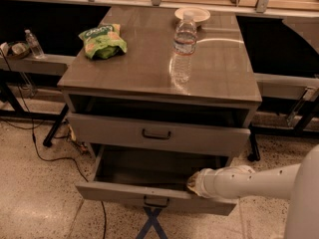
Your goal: Open middle drawer
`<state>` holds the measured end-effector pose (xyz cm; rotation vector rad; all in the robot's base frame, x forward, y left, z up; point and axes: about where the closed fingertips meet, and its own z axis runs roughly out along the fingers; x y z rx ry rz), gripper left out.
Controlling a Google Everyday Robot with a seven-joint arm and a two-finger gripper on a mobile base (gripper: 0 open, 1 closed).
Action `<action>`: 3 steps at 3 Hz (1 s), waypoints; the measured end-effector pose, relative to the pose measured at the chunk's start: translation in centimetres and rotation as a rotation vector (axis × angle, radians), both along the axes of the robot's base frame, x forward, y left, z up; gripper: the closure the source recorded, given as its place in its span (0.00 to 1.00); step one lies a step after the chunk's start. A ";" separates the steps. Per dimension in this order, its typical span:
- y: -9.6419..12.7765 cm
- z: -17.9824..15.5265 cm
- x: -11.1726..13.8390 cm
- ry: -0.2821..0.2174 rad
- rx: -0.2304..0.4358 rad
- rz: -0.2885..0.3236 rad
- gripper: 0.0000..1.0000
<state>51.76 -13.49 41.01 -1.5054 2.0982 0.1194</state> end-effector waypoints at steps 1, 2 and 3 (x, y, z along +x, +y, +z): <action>-0.6 -0.2 -2.7 0.042 -0.039 0.022 1.00; -1.6 -0.1 -5.7 0.095 -0.081 0.031 1.00; -1.7 -0.7 -8.2 0.154 -0.106 0.050 1.00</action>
Offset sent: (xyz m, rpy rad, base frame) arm -0.1066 -0.0259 0.0015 -0.1469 0.1701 0.0367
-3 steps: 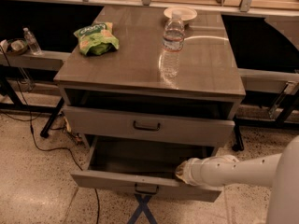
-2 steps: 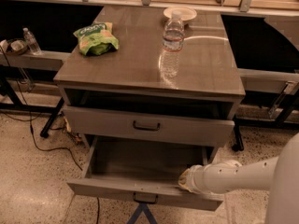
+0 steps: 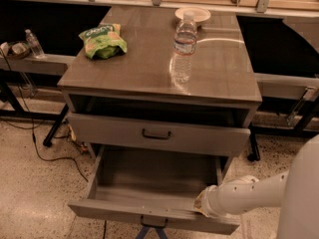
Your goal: Open middle drawer
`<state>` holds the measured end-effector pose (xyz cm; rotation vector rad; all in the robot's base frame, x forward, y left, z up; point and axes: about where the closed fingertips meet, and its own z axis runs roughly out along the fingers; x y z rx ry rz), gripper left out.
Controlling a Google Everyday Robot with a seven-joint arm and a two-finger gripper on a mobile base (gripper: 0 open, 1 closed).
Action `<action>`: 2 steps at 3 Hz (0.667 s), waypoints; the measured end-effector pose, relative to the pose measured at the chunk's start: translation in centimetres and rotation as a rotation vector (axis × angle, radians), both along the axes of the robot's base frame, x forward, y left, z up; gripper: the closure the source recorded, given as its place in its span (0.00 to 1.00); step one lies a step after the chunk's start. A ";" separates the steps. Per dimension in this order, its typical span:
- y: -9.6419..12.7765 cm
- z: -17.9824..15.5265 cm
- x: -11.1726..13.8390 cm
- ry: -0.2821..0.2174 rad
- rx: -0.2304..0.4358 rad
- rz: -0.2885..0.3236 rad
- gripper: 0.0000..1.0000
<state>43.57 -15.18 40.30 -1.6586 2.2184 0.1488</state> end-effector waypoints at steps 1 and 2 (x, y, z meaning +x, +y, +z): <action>0.0 0.0 0.0 0.000 0.000 0.000 1.00; 0.3 -0.6 -2.6 0.070 -0.026 0.026 1.00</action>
Offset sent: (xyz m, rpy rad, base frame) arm -0.0816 0.0118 -0.0142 -0.0855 0.2162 0.0773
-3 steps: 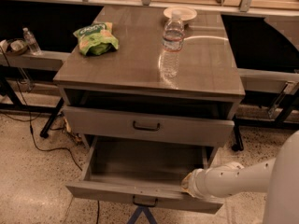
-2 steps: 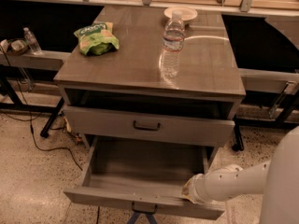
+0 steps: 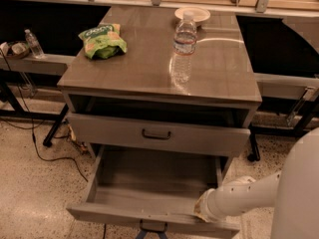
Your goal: Open middle drawer
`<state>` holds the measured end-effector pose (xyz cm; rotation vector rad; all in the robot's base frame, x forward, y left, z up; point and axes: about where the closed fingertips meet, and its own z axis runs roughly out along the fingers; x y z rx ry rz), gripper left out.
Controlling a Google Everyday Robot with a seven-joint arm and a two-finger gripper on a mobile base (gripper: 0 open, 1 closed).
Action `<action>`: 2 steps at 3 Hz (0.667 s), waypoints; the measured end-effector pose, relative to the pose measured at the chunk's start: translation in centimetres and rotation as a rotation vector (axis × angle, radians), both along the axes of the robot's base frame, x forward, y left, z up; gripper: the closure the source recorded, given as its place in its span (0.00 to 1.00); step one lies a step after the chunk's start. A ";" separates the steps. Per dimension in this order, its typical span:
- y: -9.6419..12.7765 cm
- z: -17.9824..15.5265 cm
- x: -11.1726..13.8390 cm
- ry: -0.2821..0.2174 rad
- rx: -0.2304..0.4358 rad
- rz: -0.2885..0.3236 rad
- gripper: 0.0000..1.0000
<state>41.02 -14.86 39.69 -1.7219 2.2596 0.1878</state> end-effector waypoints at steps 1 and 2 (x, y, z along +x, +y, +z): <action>0.0 -0.1 -0.1 0.005 -0.002 0.003 1.00; 0.3 -0.9 -2.8 0.102 -0.034 0.056 1.00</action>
Offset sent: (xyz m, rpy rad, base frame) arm -0.0846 -0.0005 -0.0378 -0.1132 0.3398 0.1846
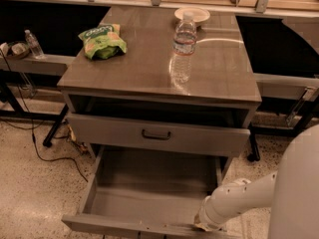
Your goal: Open middle drawer
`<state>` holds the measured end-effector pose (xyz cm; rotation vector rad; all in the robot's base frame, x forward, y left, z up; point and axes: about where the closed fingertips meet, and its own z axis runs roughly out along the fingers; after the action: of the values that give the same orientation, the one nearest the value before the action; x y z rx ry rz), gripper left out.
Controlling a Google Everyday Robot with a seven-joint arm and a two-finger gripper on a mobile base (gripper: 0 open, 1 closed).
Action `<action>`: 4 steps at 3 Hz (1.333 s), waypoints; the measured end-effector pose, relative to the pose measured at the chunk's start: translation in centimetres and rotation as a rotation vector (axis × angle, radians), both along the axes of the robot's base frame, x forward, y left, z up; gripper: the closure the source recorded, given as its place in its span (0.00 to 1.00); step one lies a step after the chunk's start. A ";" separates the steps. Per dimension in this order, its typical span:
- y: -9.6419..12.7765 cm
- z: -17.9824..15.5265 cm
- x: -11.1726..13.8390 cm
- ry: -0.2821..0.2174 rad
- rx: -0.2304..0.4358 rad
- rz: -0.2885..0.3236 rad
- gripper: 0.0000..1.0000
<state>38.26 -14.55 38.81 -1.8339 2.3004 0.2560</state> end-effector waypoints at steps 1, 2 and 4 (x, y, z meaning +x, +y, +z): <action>0.0 0.0 0.0 0.000 0.000 0.000 1.00; 0.0 0.0 0.2 -0.010 0.013 -0.004 1.00; -5.1 4.5 2.6 -0.230 0.073 -0.110 1.00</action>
Offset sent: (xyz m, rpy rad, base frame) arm 0.0065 -0.0025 0.0025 0.0310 -0.0247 -0.0106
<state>40.90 -19.63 43.30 -1.6044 2.1933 0.1057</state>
